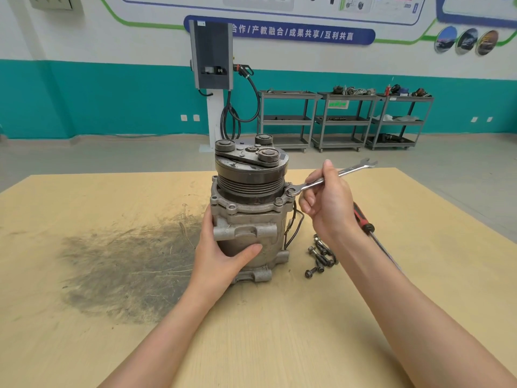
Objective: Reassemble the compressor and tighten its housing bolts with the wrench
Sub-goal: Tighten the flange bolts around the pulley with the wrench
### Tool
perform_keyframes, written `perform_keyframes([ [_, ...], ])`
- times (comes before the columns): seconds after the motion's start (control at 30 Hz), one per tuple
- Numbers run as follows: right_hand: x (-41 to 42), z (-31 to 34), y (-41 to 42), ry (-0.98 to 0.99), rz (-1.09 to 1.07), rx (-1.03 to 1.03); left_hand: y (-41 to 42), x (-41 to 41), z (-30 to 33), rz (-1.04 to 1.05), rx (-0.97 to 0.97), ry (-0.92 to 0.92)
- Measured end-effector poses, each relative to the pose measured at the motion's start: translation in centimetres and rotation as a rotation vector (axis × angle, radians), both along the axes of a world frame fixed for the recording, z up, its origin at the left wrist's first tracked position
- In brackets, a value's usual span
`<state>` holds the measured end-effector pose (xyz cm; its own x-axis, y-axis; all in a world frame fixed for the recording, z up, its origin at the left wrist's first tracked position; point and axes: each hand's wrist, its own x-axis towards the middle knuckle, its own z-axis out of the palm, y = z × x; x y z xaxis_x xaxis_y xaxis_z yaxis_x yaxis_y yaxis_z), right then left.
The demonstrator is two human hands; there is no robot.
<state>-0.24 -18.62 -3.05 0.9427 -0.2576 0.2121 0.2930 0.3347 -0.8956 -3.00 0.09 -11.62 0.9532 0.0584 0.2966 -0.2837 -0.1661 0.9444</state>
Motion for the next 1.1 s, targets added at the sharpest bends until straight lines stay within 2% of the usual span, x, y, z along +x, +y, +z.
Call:
perform_keyframes([
  [0.2, -0.7, -1.5, 1.3, -0.239, -0.286, -0.146, 0.0, 0.0, 0.0, 0.001, 0.006, 0.000],
  [0.3, -1.2, -1.6, 1.4, -0.367, -0.388, -0.286, 0.0, 0.0, 0.0, 0.001, 0.009, -0.004],
  [0.43, -1.5, -1.0, 1.6, -0.505, -0.417, -0.464, 0.1, 0.0, -0.1, 0.005, 0.011, -0.005],
  [0.6, -1.0, 0.3, 0.9, -0.254, -0.266, -0.205, 0.1, 0.1, -0.1, 0.003, 0.014, -0.005],
  [0.7, -0.2, 0.9, -0.2, -0.065, -0.157, -0.136, 0.0, 0.1, -0.2, 0.008, 0.006, -0.005],
  [0.9, 0.3, 0.6, -1.3, 0.225, 0.228, 0.037, 0.1, 0.1, -0.2, 0.006, 0.012, -0.009],
  [1.0, 0.4, 0.5, -1.5, 0.248, 0.288, 0.039, 0.1, 0.1, -0.2, 0.011, 0.011, -0.006],
  [1.1, 0.4, 0.5, -1.4, 0.148, 0.195, -0.022, 0.1, 0.1, -0.2, 0.009, 0.011, 0.007],
])
